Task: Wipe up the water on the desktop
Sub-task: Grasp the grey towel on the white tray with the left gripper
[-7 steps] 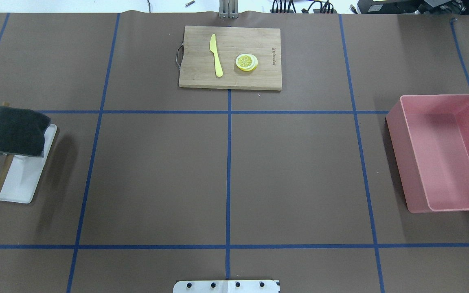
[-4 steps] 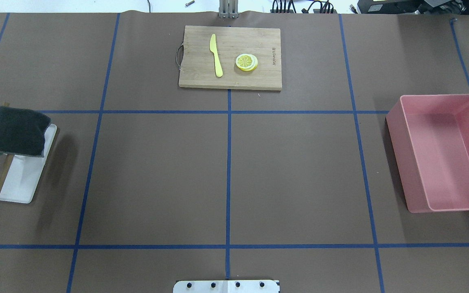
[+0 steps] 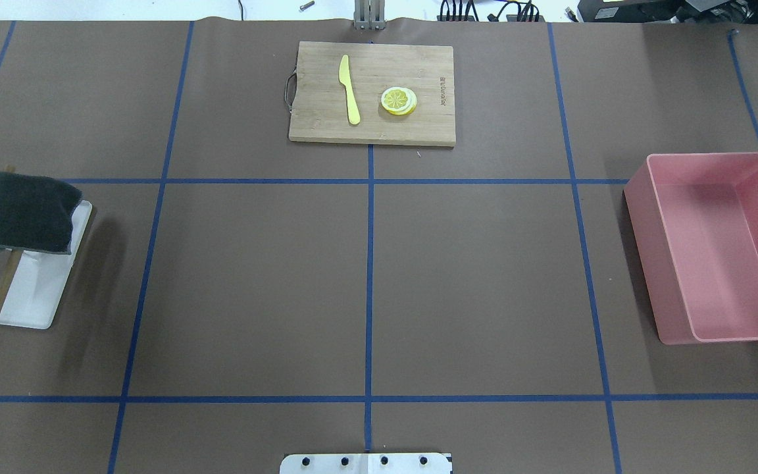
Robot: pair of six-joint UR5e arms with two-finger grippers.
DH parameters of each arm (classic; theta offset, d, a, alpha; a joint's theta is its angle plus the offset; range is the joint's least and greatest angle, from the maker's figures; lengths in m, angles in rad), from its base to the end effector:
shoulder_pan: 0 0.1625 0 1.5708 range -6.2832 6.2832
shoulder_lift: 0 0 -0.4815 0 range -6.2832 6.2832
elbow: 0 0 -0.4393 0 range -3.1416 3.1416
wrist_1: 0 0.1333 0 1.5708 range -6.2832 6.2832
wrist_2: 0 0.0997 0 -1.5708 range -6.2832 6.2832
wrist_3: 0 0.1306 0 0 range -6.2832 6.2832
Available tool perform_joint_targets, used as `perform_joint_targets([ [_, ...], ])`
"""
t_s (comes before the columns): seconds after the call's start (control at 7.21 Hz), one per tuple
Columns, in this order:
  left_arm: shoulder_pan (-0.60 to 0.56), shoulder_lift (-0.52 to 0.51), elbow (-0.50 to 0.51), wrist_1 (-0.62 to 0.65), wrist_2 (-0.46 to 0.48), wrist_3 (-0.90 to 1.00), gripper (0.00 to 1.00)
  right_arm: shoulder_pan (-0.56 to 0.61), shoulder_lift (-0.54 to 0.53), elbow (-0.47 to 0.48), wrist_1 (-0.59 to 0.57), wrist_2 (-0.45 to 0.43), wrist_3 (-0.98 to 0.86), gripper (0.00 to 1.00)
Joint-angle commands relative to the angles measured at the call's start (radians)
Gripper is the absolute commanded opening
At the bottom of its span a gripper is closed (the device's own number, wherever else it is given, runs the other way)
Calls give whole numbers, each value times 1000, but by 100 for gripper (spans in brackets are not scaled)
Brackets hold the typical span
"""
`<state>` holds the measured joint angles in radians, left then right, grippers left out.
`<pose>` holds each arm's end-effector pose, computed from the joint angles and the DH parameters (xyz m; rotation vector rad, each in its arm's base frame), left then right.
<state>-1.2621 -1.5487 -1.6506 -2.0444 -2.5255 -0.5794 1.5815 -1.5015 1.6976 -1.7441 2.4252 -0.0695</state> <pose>0.1423 -0.5341 0.6331 0.0422 1.0484 0.0081 0.0409 -0.5654 0.6407 0.0556 -0.8530 -0.0649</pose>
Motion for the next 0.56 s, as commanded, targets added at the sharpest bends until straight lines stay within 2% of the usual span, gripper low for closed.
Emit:
perform_joint_targets([
  [0.0, 35, -5, 0, -3, -1, 1, 98, 0, 0, -1, 0, 0, 1, 100],
  [0.28, 40, -7, 9, -34, 1, 3, 53, 0, -2, -4, 0, 0, 1, 100],
  [0.42, 40, -7, 11, -37, -1, 1, 41, 0, -2, -4, 0, 0, 1, 100],
])
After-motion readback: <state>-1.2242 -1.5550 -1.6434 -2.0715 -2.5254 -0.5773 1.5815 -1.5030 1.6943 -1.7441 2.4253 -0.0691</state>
